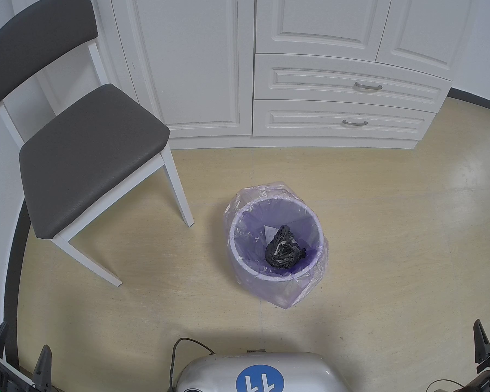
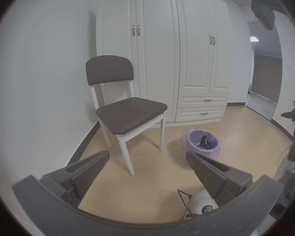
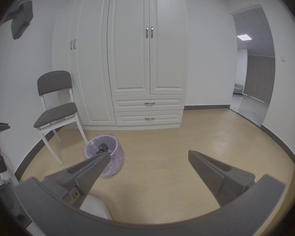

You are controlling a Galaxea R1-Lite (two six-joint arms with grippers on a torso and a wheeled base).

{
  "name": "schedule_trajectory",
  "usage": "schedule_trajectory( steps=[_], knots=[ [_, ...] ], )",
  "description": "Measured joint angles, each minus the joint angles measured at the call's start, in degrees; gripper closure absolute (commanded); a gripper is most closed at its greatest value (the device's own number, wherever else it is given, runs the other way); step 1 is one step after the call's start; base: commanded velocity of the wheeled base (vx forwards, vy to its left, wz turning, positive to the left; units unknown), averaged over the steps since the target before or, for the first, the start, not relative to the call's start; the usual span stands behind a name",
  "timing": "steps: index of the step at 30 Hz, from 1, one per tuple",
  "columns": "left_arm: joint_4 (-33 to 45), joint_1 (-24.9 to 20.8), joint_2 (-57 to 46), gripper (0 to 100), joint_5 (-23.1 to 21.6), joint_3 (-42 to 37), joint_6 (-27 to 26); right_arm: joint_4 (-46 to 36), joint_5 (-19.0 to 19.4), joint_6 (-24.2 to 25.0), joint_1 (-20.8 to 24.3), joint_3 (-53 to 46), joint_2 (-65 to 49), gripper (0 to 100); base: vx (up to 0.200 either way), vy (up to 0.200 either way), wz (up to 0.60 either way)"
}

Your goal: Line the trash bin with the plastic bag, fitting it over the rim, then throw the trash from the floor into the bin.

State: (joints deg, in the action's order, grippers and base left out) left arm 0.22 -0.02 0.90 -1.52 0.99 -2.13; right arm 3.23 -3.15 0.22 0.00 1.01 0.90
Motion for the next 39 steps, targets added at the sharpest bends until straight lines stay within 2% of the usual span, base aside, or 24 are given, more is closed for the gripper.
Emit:
schedule_trajectory(
  steps=[3, 7, 9, 14, 19, 26, 32, 39],
  knots=[
    [0.2, 0.0, 0.0, 0, -0.1, 0.0, -0.1, 0.0, 1.2, 0.0, 0.0, 0.0, 0.0, 0, 0.000, 0.000, 0.00],
    [0.2, -0.1, 0.0, 0, -0.1, 0.0, -0.1, -0.1, 6.2, 0.0, 0.0, 0.0, 0.0, 0, 0.000, 0.000, 0.00],
    [0.3, -0.1, 0.0, 0, -0.1, 0.0, -0.1, -0.4, 7.2, 0.0, 0.0, 0.0, 0.0, 0, 0.000, 0.000, 0.00],
    [0.3, -0.1, 0.0, 0, -0.1, 0.0, -0.1, 0.2, 5.9, -0.9, 0.0, 0.0, 0.0, 0, 0.000, 0.000, 0.00],
    [0.3, 0.0, 0.0, 0, -0.1, 0.0, -0.1, 0.8, 2.7, 0.6, 0.0, 0.0, 0.0, 0, 0.000, 0.000, 0.00],
    [0.3, 0.0, 0.0, 0, -0.1, 0.0, -0.1, 0.5, 2.6, 0.9, 0.0, 0.0, 0.0, 0, 0.000, 0.000, 0.00],
    [0.3, 0.0, 0.0, 0, -0.1, 0.0, -0.2, -2.7, 2.7, -1.9, -0.1, 0.0, 0.0, 0, 0.000, 0.000, 0.00],
    [-0.1, 0.0, 0.0, 0, -0.1, 0.0, -0.1, -2.9, 2.5, 0.5, 0.0, 0.0, 0.0, 0, 0.000, 0.000, 0.00]
  ],
)
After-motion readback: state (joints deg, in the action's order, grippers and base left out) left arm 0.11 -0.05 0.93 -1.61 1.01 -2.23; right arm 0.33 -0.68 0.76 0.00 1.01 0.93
